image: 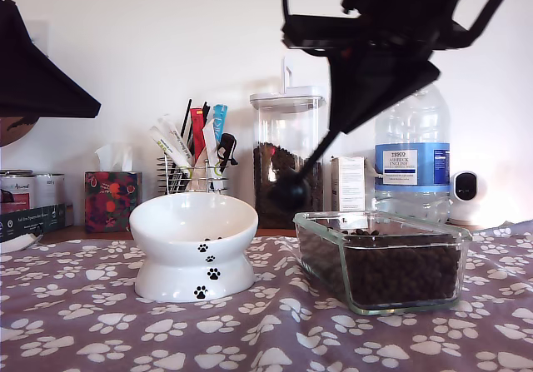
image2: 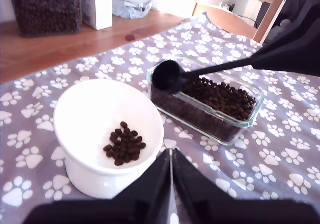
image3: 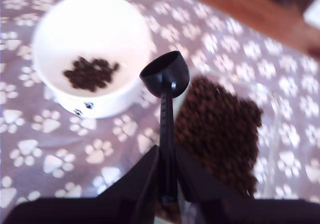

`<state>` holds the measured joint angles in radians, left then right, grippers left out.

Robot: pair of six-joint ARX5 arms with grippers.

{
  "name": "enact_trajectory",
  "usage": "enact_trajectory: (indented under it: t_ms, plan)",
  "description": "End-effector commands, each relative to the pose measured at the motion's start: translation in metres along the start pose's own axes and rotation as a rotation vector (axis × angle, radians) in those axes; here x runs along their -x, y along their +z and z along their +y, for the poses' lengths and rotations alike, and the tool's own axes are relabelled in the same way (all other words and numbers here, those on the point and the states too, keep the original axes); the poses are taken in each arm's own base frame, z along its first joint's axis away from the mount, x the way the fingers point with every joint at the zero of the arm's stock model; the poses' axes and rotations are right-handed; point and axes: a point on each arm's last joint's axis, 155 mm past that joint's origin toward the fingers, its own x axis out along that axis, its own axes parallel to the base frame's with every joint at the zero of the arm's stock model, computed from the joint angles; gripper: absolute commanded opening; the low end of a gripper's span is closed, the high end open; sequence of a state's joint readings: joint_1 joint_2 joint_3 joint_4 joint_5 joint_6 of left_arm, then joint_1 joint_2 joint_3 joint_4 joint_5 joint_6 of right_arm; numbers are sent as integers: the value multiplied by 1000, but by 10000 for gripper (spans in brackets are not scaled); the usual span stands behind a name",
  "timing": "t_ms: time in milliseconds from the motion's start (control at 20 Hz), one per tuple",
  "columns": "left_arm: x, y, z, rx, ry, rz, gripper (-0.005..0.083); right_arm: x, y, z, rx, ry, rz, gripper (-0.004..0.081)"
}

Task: Measure one spoon of cat food and pour it into the food bowl

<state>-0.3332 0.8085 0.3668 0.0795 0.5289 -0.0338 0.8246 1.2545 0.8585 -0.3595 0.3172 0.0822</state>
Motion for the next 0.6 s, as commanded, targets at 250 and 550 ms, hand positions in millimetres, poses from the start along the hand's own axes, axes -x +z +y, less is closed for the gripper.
enact_trajectory:
  t_ms: [250,550]
  plan:
    - [-1,5,0,-30,0,-22,-19,14,-3,-30,-173,-9,16,-13]
    - [-1,9,2,-40,10,-38,-19,11,-10,-43,-203,-13,46,-13]
